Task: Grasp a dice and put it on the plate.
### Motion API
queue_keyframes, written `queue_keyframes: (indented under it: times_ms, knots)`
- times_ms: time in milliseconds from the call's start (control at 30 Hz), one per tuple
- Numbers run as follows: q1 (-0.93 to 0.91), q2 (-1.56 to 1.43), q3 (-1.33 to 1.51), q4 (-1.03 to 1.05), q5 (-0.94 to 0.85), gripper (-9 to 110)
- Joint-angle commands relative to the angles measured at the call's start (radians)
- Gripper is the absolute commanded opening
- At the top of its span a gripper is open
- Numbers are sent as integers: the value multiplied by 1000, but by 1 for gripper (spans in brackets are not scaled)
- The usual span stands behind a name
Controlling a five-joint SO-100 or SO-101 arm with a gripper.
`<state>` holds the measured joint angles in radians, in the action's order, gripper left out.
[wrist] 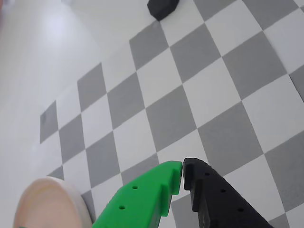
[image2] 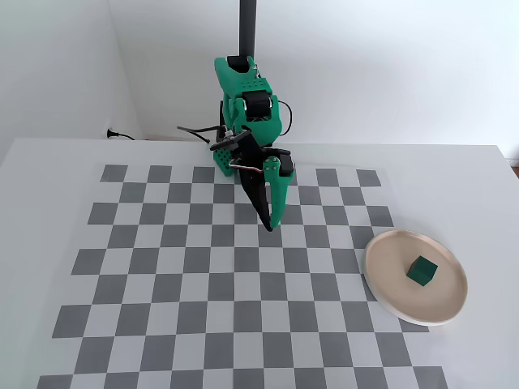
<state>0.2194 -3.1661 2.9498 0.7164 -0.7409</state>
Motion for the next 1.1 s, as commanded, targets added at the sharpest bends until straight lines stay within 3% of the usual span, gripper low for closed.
queue_keyframes:
  times_ms: [0, 200, 533, 733, 867, 967, 1067]
  knots:
    - [-5, -103, 21, 17, 55, -4]
    - [-23, -169, 100, 15, 103, -4]
    - [-44, -166, 129, 57, 339, -4]
    - [-118, -166, 144, 94, 356, -4]
    - [-127, -167, 144, 55, 454, -4]
    - [-158, -169, 144, 69, 644, -4]
    - [-161, -169, 144, 127, 664, -4]
